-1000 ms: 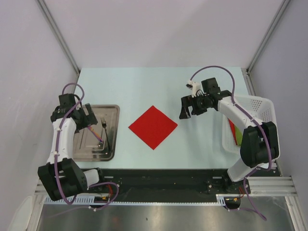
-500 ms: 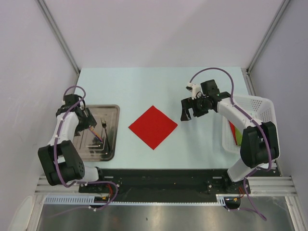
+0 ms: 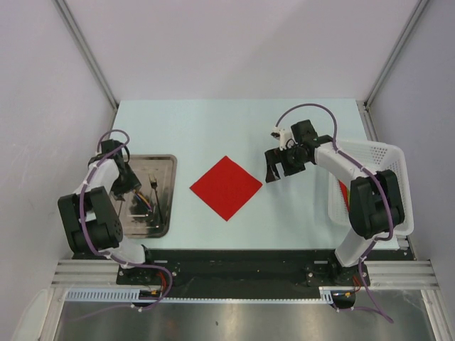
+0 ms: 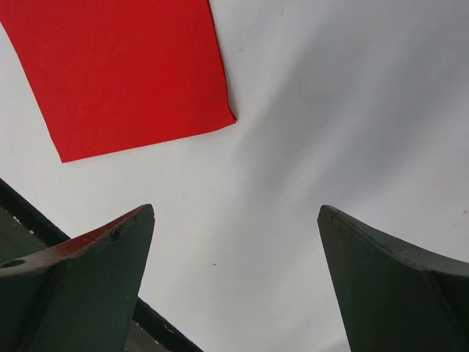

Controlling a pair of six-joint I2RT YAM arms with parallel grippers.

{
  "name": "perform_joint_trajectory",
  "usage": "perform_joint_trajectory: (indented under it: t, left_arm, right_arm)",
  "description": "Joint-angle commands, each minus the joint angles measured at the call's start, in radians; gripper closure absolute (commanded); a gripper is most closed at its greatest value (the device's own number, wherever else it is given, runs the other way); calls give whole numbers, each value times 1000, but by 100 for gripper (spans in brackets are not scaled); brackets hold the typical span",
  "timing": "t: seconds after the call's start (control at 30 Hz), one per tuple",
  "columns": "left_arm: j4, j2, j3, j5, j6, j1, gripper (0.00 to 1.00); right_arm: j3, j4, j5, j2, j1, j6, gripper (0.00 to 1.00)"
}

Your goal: Place the utensils on the paper napkin and roll it up

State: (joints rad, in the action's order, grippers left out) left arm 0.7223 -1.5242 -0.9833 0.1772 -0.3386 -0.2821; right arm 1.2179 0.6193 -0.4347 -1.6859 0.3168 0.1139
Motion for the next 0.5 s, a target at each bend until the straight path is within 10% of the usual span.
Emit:
perform_joint_trajectory:
  t: [0.0, 0.47]
  left_arm:
    - [-40, -49, -48, -8, -40, 6, 49]
    - [-80, -181, -80, 24, -71, 44, 58]
  right_arm:
    - [49, 2, 17, -18, 16, 26, 0]
    - [66, 26, 48, -63, 61, 46, 0]
